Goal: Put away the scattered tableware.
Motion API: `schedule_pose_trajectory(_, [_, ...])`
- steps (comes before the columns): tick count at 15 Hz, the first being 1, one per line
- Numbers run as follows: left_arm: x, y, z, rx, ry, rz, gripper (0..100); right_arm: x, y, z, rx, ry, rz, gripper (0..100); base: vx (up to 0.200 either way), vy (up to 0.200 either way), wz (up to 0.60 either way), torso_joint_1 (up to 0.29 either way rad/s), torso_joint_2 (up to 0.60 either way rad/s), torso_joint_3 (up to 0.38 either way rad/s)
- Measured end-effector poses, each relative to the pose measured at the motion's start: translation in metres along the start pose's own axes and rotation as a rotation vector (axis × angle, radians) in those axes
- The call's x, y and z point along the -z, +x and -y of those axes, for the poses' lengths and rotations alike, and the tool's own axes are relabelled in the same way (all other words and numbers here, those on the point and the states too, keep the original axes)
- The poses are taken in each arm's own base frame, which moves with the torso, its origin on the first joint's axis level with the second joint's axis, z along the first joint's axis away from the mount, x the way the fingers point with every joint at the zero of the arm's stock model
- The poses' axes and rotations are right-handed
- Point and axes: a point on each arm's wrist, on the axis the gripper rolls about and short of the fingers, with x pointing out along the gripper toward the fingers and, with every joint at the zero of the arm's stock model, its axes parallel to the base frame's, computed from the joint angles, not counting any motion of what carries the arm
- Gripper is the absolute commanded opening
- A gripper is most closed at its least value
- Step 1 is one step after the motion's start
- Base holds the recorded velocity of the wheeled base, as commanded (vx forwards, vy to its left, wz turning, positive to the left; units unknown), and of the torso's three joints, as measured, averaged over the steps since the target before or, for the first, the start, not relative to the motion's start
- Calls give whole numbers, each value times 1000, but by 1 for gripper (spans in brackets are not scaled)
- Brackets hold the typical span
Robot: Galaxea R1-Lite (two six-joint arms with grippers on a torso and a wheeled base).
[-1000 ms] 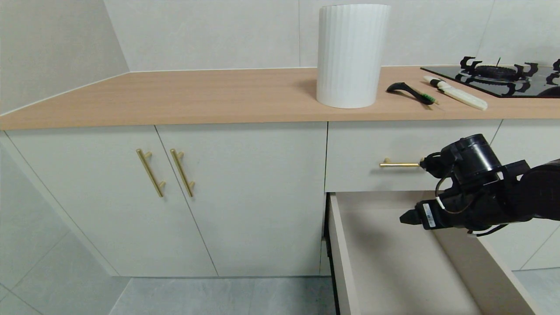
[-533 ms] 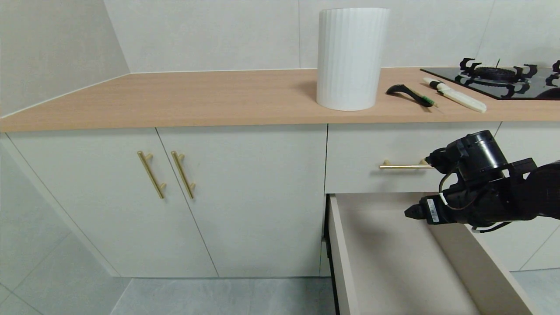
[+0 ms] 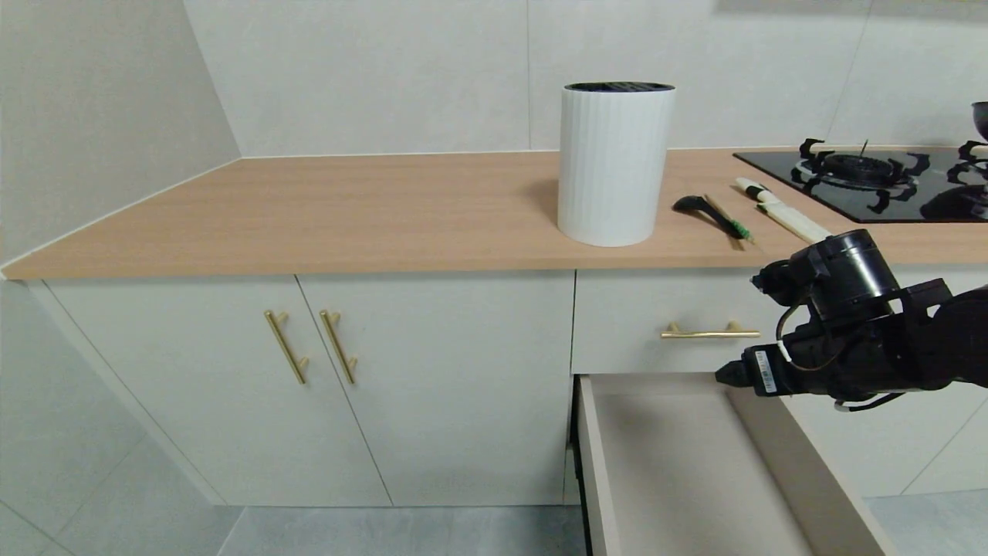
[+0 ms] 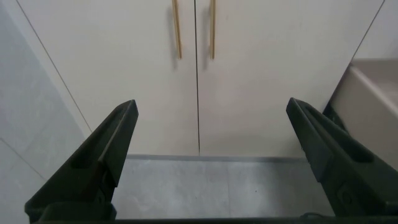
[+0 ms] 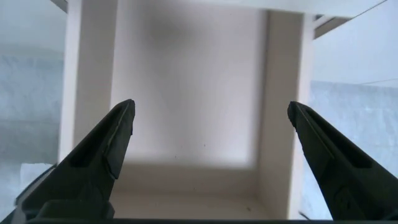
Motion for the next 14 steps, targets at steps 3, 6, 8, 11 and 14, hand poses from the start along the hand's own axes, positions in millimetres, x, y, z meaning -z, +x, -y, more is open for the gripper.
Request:
schedule_pose_trajectory(3, [0, 0, 0, 0, 0, 0, 100, 0, 0, 0, 0, 0, 0, 100, 0, 0, 0, 181, -479, -297])
schedule_pose_trajectory(6, [0, 0, 0, 0, 0, 0, 100, 0, 0, 0, -1, 0, 2, 100, 0, 0, 0, 194, -484, -289])
schedule_pose_trajectory(8, [0, 0, 0, -1, 0, 0, 100, -2, -1, -1, -6, 5, 24, 100, 0, 0, 0, 100, -244, -149])
schedule_pose_trajectory(11, [0, 0, 0, 0, 0, -1, 100, -18, -7, -2, -25, 11, 125, 100, 0, 0, 0, 24, -50, -28])
schedule_pose_trajectory(14, [0, 0, 0, 0, 0, 0, 100, -44, -22, -8, -53, 8, 214, 100, 0, 0, 0, 0, 0, 0])
